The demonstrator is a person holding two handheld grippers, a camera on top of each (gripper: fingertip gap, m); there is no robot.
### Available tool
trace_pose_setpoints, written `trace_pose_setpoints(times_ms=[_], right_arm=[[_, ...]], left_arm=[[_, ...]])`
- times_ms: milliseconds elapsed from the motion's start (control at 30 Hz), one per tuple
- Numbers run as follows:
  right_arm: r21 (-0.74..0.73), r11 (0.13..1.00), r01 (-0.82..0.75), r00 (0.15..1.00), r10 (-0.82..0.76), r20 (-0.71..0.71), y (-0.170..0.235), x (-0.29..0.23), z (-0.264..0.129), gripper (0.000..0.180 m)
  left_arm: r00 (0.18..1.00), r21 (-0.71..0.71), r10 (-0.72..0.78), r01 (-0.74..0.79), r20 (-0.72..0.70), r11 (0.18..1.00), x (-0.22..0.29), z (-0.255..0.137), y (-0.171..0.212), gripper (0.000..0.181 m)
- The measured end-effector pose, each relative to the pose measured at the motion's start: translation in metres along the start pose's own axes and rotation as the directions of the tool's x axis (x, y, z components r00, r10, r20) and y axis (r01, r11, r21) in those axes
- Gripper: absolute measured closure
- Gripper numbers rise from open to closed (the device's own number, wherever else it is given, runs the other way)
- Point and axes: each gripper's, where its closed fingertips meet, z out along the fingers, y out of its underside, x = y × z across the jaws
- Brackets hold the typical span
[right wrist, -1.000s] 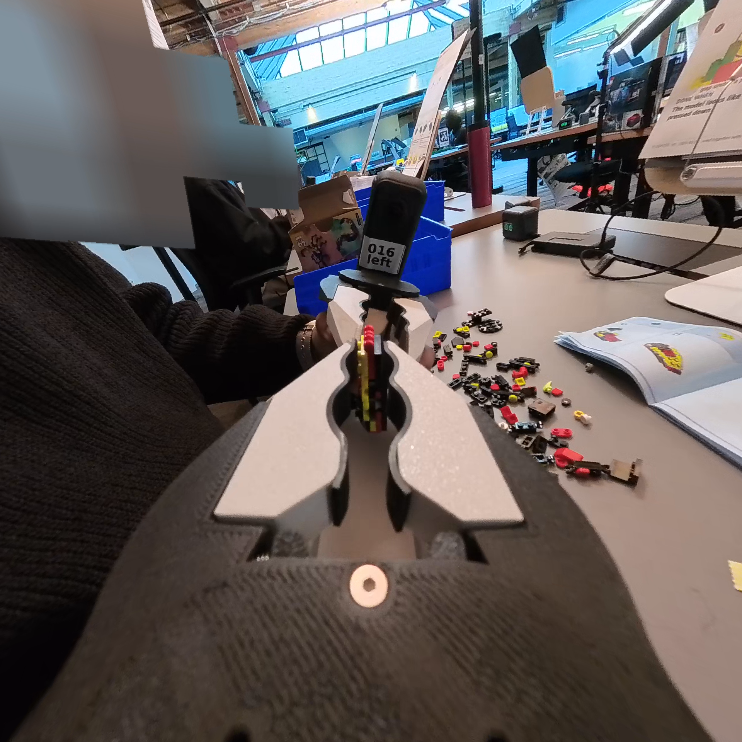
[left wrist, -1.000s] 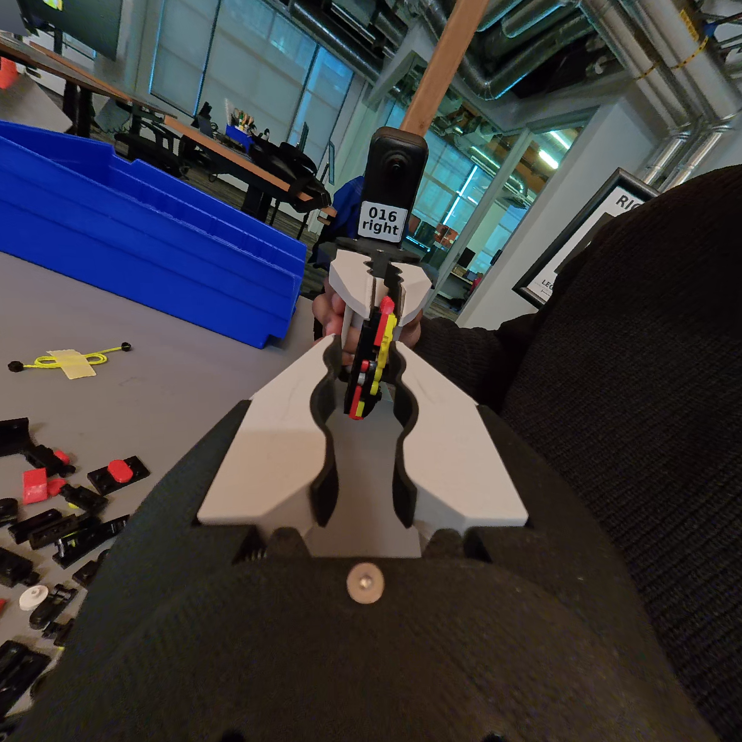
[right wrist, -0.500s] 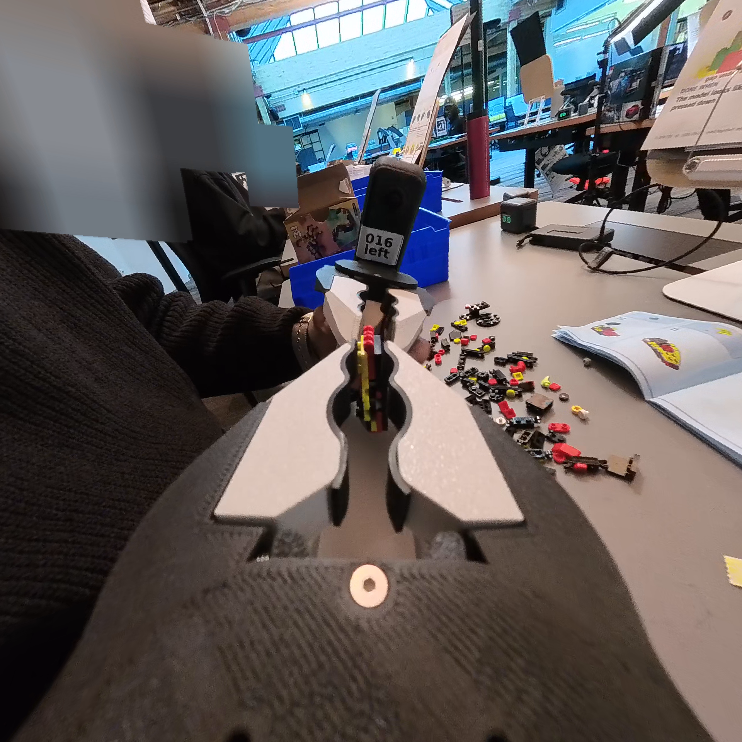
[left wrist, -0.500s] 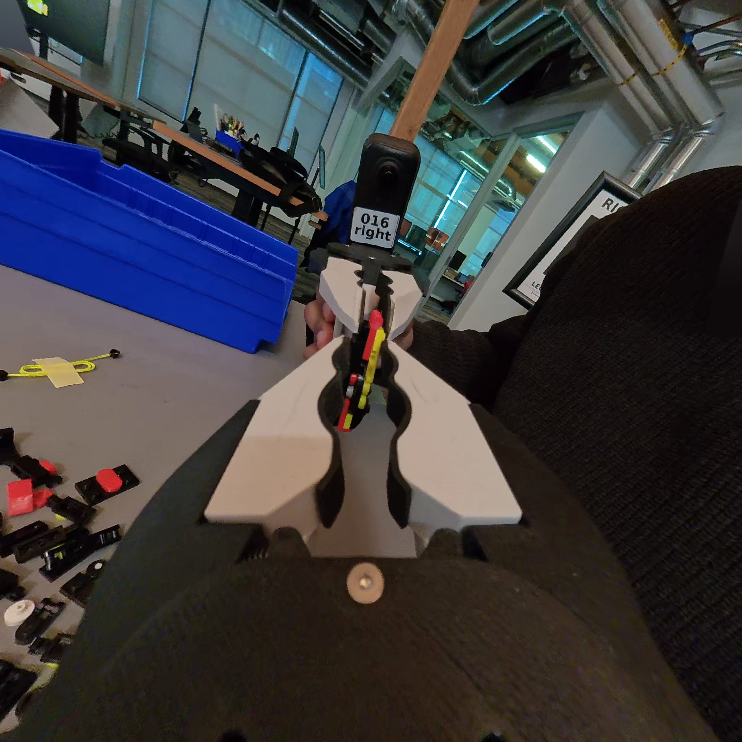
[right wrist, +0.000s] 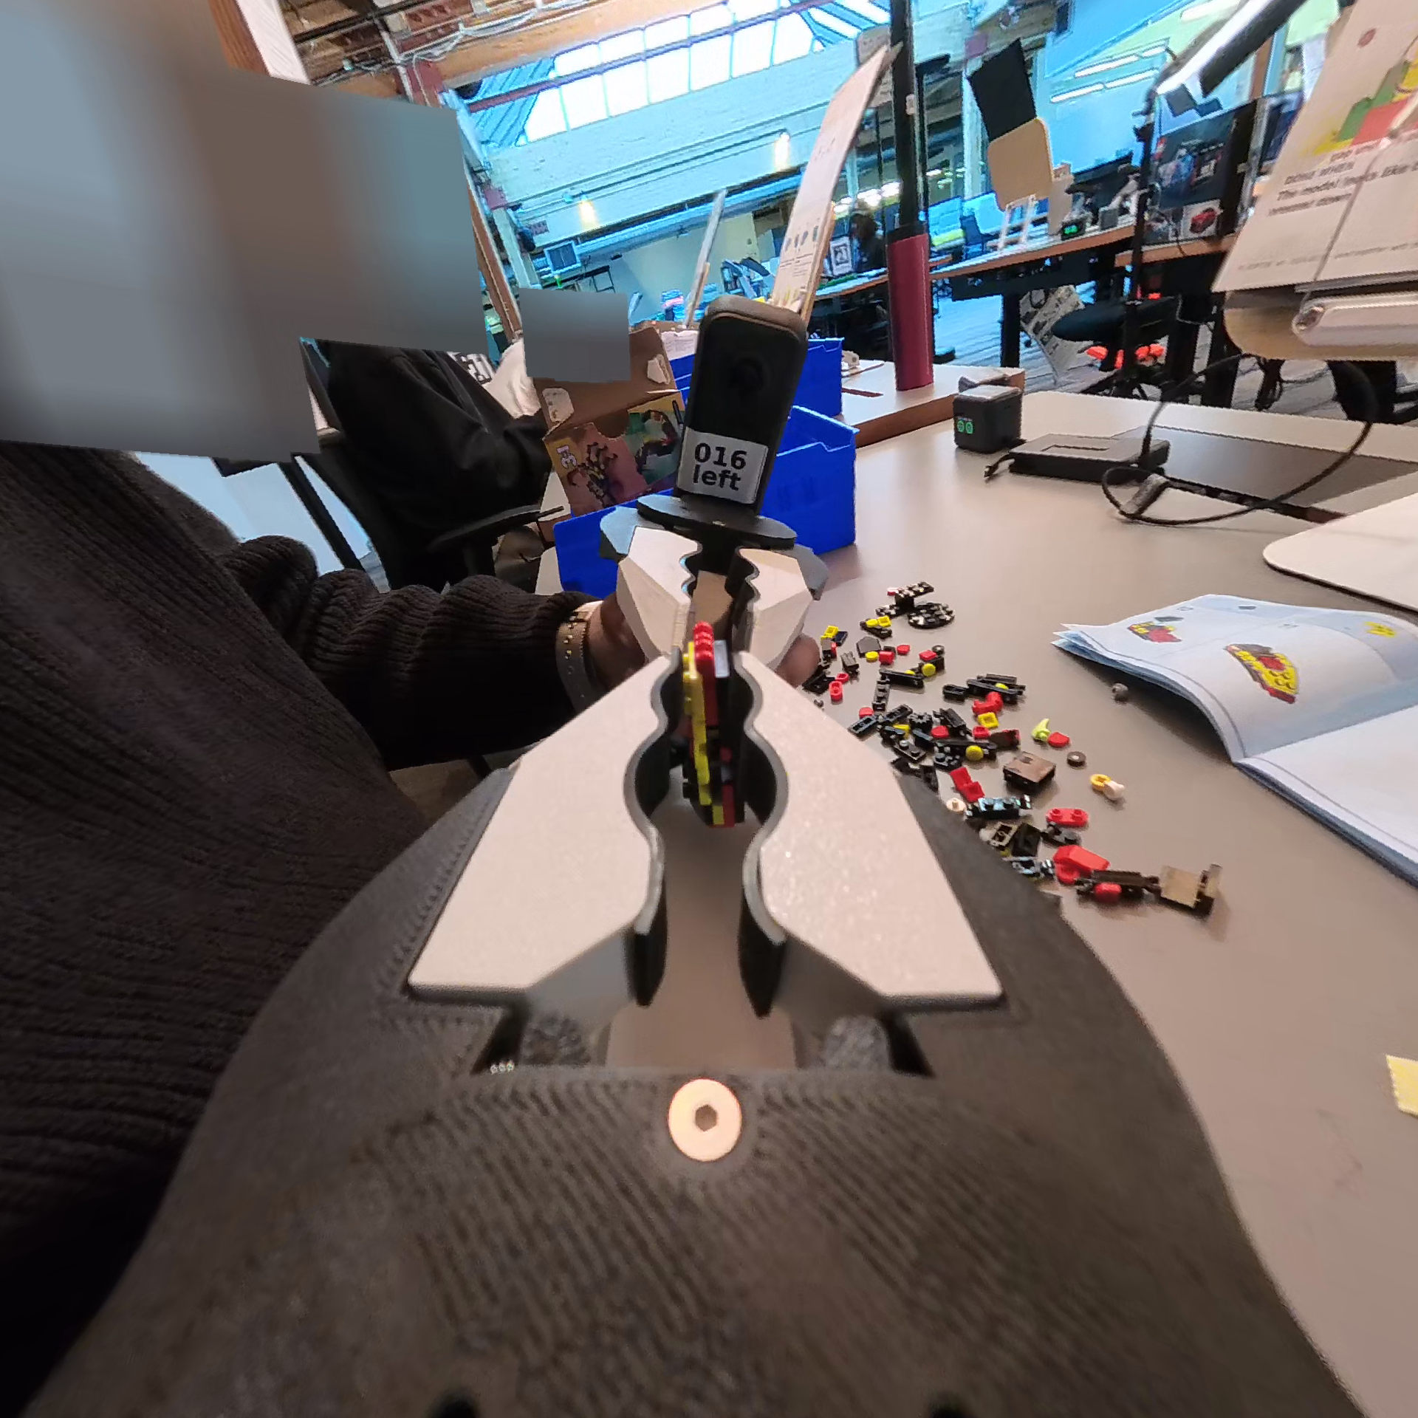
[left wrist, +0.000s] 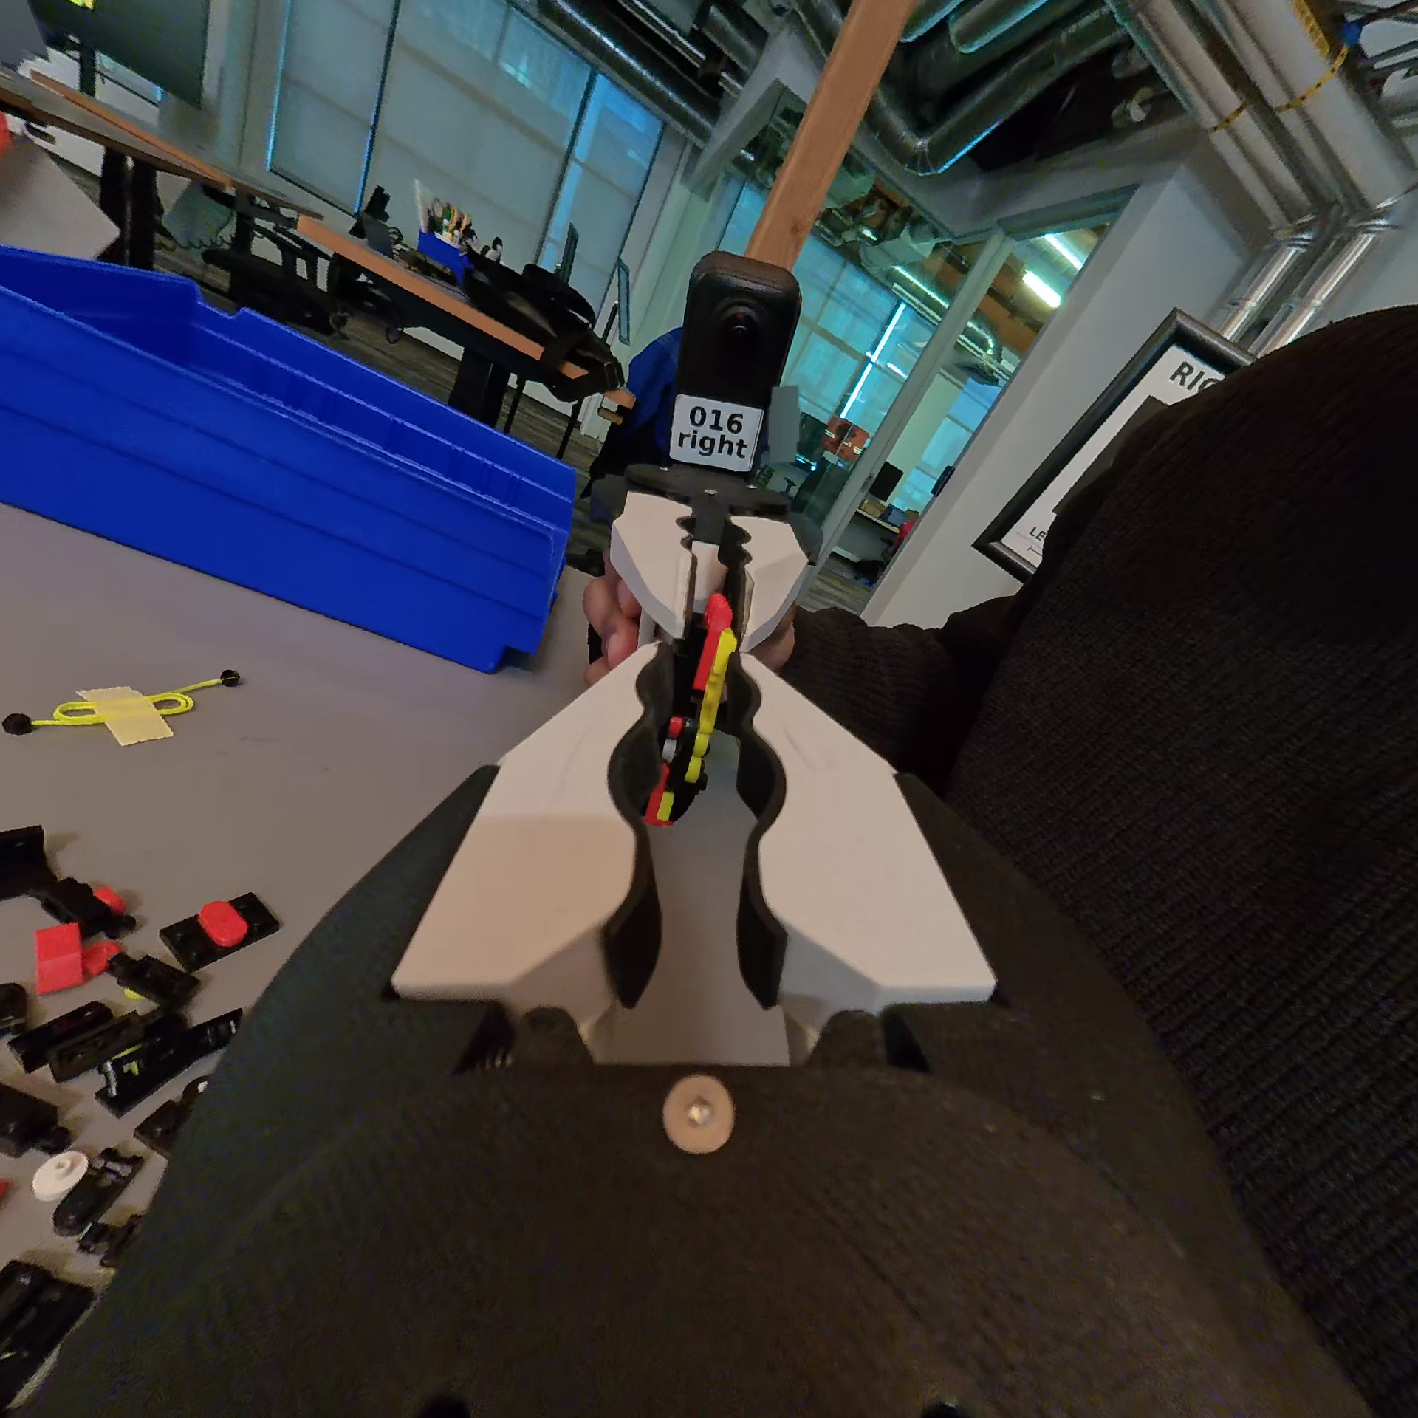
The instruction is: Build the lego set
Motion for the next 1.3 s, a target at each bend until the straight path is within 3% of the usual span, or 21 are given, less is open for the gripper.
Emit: trace_pose_setpoints(times_ms=[233,400,533,667,1067,1300], right_arm=[[-0.003,1.0,-0.012,1.0,0.012,-0.028,0.001,0.006,-0.001,0.17],[-0.01,1.0,-0.002,0.999,0.002,-0.045,0.002,0.008,0.0,0.17],[-0.024,1.0,0.007,0.995,-0.009,-0.095,0.005,0.016,0.0,0.17],[-0.028,0.999,-0.045,0.994,0.042,-0.101,0.008,0.017,0.003,0.17],[0.019,1.0,-0.01,0.979,0.013,-0.205,0.0,0.032,-0.004,0.17],[0.034,0.999,0.017,0.966,-0.008,-0.26,-0.004,0.039,-0.009,0.17]], left_arm=[[0.999,0.04,-0.048,0.047,0.022,0.998,-0.007,0.001,0.0,0.169],[0.995,0.059,-0.031,0.025,0.093,0.998,-0.017,-0.004,-0.003,0.142],[0.991,0.095,-0.046,0.035,0.123,0.995,-0.023,-0.009,-0.008,0.134],[0.987,0.098,-0.043,0.028,0.154,0.995,-0.029,-0.011,-0.009,0.131],[0.957,0.074,0.014,-0.037,0.291,0.997,-0.044,-0.017,-0.009,0.125],[0.93,-0.017,0.085,-0.084,0.359,0.996,-0.051,-0.019,0.001,0.124]])
